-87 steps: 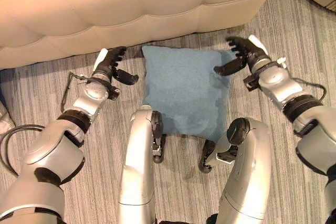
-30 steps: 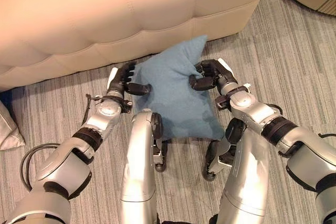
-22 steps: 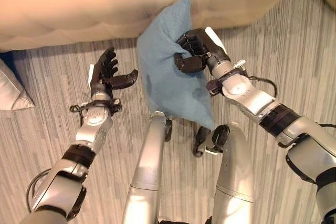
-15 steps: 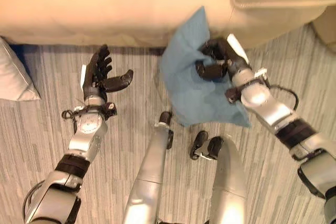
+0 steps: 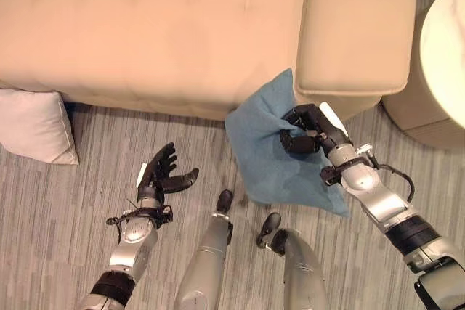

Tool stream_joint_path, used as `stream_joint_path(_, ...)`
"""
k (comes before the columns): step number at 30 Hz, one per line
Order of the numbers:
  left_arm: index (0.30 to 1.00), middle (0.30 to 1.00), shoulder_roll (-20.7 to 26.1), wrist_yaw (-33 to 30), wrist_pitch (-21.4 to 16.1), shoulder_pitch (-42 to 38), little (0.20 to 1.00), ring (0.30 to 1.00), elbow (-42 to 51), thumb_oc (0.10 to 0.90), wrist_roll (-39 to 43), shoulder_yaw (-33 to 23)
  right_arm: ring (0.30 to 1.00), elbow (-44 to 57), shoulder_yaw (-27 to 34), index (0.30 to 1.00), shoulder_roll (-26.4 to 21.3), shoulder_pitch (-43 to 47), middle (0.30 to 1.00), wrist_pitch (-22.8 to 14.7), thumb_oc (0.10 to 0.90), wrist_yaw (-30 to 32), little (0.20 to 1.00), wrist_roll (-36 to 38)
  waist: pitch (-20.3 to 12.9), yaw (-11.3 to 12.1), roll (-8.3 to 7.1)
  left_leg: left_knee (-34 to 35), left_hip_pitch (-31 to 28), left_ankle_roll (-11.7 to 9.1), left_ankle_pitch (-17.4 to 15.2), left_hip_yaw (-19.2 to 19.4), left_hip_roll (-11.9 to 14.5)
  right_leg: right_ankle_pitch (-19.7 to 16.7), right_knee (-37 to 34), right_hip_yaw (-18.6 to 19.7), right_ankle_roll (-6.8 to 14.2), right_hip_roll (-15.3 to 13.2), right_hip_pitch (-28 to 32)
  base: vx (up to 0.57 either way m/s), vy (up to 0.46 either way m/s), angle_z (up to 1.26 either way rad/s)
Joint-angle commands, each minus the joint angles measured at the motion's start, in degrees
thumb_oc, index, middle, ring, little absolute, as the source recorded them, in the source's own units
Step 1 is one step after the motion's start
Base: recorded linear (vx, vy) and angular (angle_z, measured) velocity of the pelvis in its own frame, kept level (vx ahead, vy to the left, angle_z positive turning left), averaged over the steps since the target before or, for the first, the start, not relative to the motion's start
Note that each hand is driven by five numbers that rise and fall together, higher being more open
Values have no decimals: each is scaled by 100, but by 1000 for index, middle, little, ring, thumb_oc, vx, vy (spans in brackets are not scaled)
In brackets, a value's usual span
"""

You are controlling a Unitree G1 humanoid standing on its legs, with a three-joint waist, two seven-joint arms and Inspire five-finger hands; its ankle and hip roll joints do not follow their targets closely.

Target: Pick up all the scattered cushions and arrange them neatly on the sofa.

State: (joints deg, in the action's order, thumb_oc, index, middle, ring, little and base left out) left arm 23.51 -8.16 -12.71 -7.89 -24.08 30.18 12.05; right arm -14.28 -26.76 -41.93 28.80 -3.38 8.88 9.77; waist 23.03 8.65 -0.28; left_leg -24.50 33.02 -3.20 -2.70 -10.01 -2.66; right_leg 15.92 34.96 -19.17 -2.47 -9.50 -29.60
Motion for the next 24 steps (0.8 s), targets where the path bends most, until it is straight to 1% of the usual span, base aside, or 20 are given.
stream_joint_path(1, 900, 900, -98, 229, -335, 154, 900, 900, -19, 800, -78, -119, 300, 1112, 911, 300, 277, 152, 300, -1281, 400, 3, 300, 45, -1266, -34, -120, 706, -710, 33, -140, 76, 86, -651, -1544, -240, 381, 23, 1002, 83, 4, 4)
stream_joint_path(2, 900, 900, -97, 229, -334, 157, 900, 900, -17, 800, -78, -115, 300, 1119, 917, 300, 276, 142, 300, -1279, 400, 2, 300, 45, -1247, -30, -118, 731, -748, 32, -130, 74, 89, -662, -1569, -244, 381, 29, 1039, 81, 16, 2)
stream_joint_path(6, 900, 900, -274, 313, -285, 502, 900, 900, -9, 800, 94, -313, 300, 1378, 1222, 300, 371, -218, 300, -1286, 400, -160, 300, 124, -1585, 1, -174, 1594, -1610, -41, 49, 92, 153, -849, -2348, -303, 473, 202, 1821, 157, -20, -4)
stream_joint_path(9, 900, 900, -375, 392, -219, 711, 900, 900, -17, 800, 166, -438, 300, 1621, 1450, 300, 362, -377, 300, -1265, 400, -265, 300, 178, -1958, 20, -238, 2364, -2297, -78, 244, 194, 245, -1028, -3115, -271, 571, 377, 2466, 198, -6, -9)
stream_joint_path(10, 900, 900, -375, 392, -218, 709, 900, 900, -16, 800, 167, -434, 300, 1624, 1456, 300, 360, -380, 300, -1264, 400, -266, 300, 178, -1961, 13, -237, 2383, -2292, -72, 274, 185, 238, -1055, -3138, -282, 576, 374, 2467, 109, 3, -12)
stream_joint_path(13, 900, 900, -405, 443, -182, 784, 900, 900, -27, 800, 202, -504, 300, 1786, 1569, 300, 291, -367, 300, -1283, 400, -347, 300, 276, -2196, -1, -254, 2812, -2668, -89, 391, 251, 287, -1154, -3510, -240, 622, 453, 2786, 113, 10, -6)
stream_joint_path(15, 900, 900, -516, 449, -141, 834, 900, 900, -140, 800, 285, -536, 300, 1950, 1615, 300, 184, -155, 300, -1301, 400, -408, 300, 504, -2382, -13, -280, 2950, -2937, -115, 391, 334, 277, -1244, -3798, -198, 665, 510, 3100, 132, 21, -9)
stream_joint_path(16, 900, 900, -516, 449, -141, 833, 900, 900, -141, 800, 285, -536, 300, 1950, 1615, 300, 184, -154, 300, -1301, 400, -408, 300, 504, -2378, -13, -279, 2950, -2941, -115, 391, 334, 277, -1245, -3801, -198, 665, 511, 3105, 89, 19, -7)
stream_joint_path(19, 900, 900, -691, 443, -73, 823, 900, 900, -397, 800, 456, -518, 300, 2183, 1684, 300, 110, 85, 300, -1354, 400, -421, 300, 834, -2502, -67, -302, 2950, -3069, -135, 353, 418, 252, -1334, -3956, -122, 699, 527, 3262, 58, 22, -6)
stream_joint_path(24, 900, 900, -858, 379, -74, 757, 900, 900, -572, 800, 677, -551, 300, 2334, 1722, 300, 79, 303, 300, -1435, 400, -381, 300, 1029, -2592, -106, -319, 2950, -3150, -144, 314, 503, 252, -1355, -3996, -38, 733, 516, 3330, 34, 19, -8)
